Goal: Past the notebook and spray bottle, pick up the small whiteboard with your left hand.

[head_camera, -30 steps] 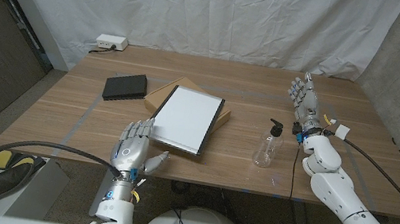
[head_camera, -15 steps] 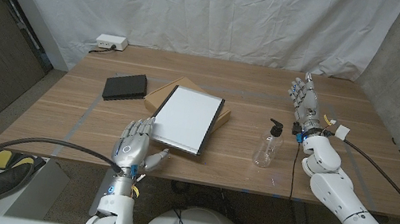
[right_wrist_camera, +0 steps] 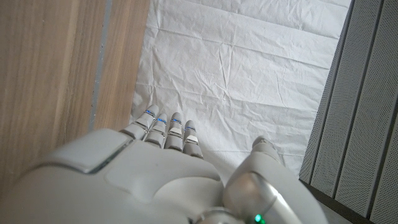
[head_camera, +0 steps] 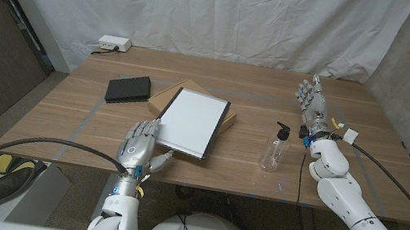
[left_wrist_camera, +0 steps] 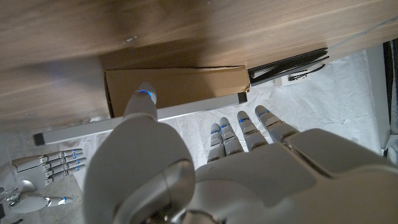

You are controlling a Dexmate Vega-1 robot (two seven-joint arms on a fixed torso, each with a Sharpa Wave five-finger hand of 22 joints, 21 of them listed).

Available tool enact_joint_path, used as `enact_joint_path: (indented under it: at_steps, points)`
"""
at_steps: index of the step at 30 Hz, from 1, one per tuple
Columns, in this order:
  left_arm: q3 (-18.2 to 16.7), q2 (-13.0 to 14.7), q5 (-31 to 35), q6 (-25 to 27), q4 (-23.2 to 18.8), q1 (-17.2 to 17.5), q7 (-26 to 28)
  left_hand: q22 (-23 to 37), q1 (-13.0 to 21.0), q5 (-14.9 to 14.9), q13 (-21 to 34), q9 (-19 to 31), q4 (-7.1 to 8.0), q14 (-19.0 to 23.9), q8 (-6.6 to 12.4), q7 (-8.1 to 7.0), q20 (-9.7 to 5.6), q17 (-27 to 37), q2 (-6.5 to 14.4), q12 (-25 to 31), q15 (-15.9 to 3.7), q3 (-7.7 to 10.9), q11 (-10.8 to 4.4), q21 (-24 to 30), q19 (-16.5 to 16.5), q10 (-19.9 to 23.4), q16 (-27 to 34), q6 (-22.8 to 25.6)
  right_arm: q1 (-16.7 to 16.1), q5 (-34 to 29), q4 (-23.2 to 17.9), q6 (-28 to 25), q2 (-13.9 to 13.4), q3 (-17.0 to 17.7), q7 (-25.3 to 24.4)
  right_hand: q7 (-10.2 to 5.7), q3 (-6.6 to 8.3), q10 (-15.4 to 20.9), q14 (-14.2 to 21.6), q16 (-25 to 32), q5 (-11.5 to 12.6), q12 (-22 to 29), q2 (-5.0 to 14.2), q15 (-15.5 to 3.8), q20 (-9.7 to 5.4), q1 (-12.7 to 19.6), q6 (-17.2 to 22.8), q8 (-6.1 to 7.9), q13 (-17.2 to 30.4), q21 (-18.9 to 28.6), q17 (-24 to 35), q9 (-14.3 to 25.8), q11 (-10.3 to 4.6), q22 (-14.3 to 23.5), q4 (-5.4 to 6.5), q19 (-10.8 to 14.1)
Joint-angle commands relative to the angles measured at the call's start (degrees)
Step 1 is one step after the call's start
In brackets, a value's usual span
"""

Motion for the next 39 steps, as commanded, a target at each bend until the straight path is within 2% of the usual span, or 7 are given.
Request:
enact_joint_path:
  at_steps: [1, 20, 27, 31, 37, 39]
  points:
    - [1.18, 0.84, -0.48, -0.55, 0.64, -1.7, -0.8, 0.3, 0.65, 0.42, 0.22, 0.09, 0.06, 0.54, 0.46, -0.26, -2.72, 0.08, 0.09, 0.31, -3.04, 0.02, -0.32, 0.15, 0.08, 0.64, 0.38, 0.98, -0.98, 0.32, -0.97, -0.19, -0.36, 0.39, -0.28, 0.03, -0.23, 0.65, 0.46, -0.01, 0.16, 0.45, 0.45, -0.2, -0.23, 0.53, 0.33, 0.07, 0.22, -0.43, 0.19, 0.35, 0.05, 0.18, 0.08, 0.58]
    - [1.52, 1.14, -1.92, -2.42, 2.26, -3.96, -1.4, 0.29, 1.71, 0.56, 0.19, 0.08, -0.02, 1.64, 0.85, -0.58, -3.09, 0.04, 0.58, 0.46, -3.69, 0.15, -0.8, 0.32, 0.65, 1.74, 0.59, 2.39, -1.05, 0.31, -0.86, -0.4, 0.06, 0.25, -0.77, 0.14, -0.35, 0.67, 0.82, 0.1, 0.17, 0.44, 0.52, -0.3, -0.16, 0.51, 0.29, 0.04, 0.22, -0.72, 0.21, 0.35, 0.1, 0.19, 0.07, 0.81]
    - [1.81, 0.72, -1.95, -1.69, 2.71, -4.67, -1.59, 0.42, 3.55, 0.62, 0.17, 0.06, -0.15, 3.04, 1.57, -0.86, -3.97, 0.01, 1.8, 0.87, -3.84, 0.7, -0.95, 1.49, 4.12, 3.97, 0.77, 5.04, -0.56, 0.36, -0.24, -0.38, 0.41, 0.02, -0.63, 0.08, -0.39, 0.66, 0.82, 0.08, 0.17, 0.43, 0.54, -0.34, -0.18, 0.52, 0.26, 0.03, 0.22, -0.82, 0.21, 0.35, 0.0, 0.2, 0.05, 0.93]
    - [1.96, 0.15, -1.74, -1.28, 3.19, -4.79, -0.72, 0.57, 6.22, 0.27, 0.12, 0.0, -0.44, 6.6, 2.75, -2.07, -4.73, -0.01, 3.33, 1.56, -5.12, 1.6, -1.82, 2.28, 6.97, 7.97, 1.4, 9.29, -0.39, 0.31, 0.0, -0.15, 0.53, -0.02, -0.51, 0.09, -0.42, 0.65, 0.88, 0.1, 0.18, 0.42, 0.56, -0.34, -0.16, 0.53, 0.27, 0.03, 0.22, -0.91, 0.21, 0.35, 0.01, 0.2, 0.04, 0.95]
    - [2.2, -0.29, -1.18, -0.7, 3.64, -5.12, 0.34, 0.73, 9.43, -0.58, 0.06, -0.12, -0.69, 11.09, 4.21, -2.93, -4.72, -0.01, 4.9, 2.19, -6.13, 2.7, -1.97, 3.31, 10.68, 13.16, 1.89, 15.05, -0.29, 0.41, 0.06, -0.02, 0.6, 0.07, -0.5, 0.03, -0.45, 0.68, 0.95, 0.11, 0.18, 0.43, 0.58, -0.29, -0.19, 0.53, 0.27, 0.03, 0.22, -0.97, 0.22, 0.35, 0.01, 0.2, 0.04, 1.04]
    - [2.25, -0.92, -0.79, -0.94, 4.42, -5.23, 1.94, 0.8, 10.93, -1.3, 0.04, -0.18, -0.73, 13.52, 4.9, -3.42, -4.7, -0.01, 5.6, 2.47, -6.67, 3.23, -2.57, 3.94, 12.79, 16.11, 2.09, 18.08, -0.27, 0.46, 0.1, 0.06, 0.63, 0.1, -0.45, 0.04, -0.46, 0.68, 0.96, 0.11, 0.18, 0.43, 0.58, -0.33, -0.13, 0.52, 0.27, 0.03, 0.22, -0.99, 0.22, 0.35, 0.0, 0.2, 0.04, 1.08]
